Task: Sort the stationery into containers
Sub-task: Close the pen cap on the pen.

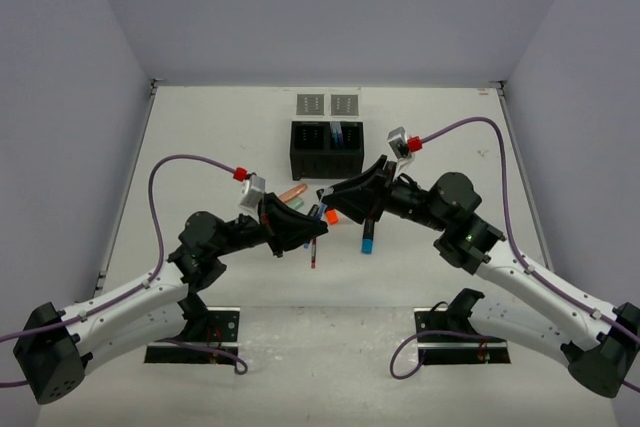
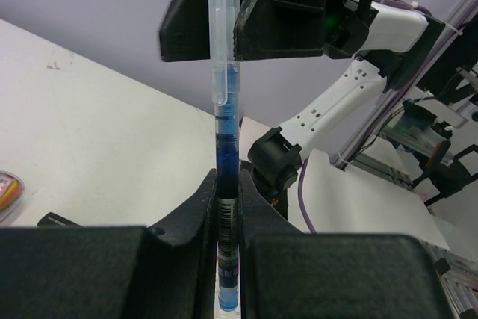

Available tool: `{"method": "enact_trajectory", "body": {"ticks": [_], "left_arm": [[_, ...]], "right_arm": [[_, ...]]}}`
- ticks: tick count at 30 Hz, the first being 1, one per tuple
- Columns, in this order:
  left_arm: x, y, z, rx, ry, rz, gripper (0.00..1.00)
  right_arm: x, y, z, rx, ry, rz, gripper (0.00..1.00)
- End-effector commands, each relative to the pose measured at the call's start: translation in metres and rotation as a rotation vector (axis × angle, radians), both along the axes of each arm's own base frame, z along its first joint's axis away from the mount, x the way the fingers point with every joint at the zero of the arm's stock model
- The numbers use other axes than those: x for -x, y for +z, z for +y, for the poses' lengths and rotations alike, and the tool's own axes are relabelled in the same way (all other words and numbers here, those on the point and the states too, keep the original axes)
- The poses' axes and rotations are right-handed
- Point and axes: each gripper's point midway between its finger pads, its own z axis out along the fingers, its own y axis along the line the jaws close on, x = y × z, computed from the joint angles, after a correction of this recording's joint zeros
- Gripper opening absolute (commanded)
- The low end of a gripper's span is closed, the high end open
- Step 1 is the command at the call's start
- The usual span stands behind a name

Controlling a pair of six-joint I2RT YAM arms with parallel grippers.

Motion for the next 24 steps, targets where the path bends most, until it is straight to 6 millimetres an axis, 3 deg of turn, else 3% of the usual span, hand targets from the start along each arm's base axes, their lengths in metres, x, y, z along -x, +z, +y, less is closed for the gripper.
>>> {"method": "enact_trajectory", "body": {"ticks": [1, 11, 16, 22, 24], "left_arm": [[-0.002, 0.026, 0.0, 0.053, 0.011, -0.058, 0.0], [-0.007, 0.02, -0.006, 0.034, 0.008, -0.045, 0.0], [-0.007, 0.021, -0.005, 0.036, 0.012, -0.047, 0.0], [-0.013, 0.036, -0.006, 0.042, 0.041, -0.072, 0.0], [-0.017, 0.055, -0.005, 0.056, 0.064, -0.116, 0.0]], "right_arm": [[0.001, 0.028, 0.002, -0.079, 0.011, -0.034, 0.31], [-0.001, 0.029, 0.0, -0.087, -0.01, -0.047, 0.31], [-0.001, 0.026, 0.002, -0.078, 0.0, -0.041, 0.0], [0.002, -0.005, 0.007, -0.034, 0.032, 0.001, 0.0], [0.004, -0.024, 0.009, -0.003, 0.057, 0.026, 0.0]]}}
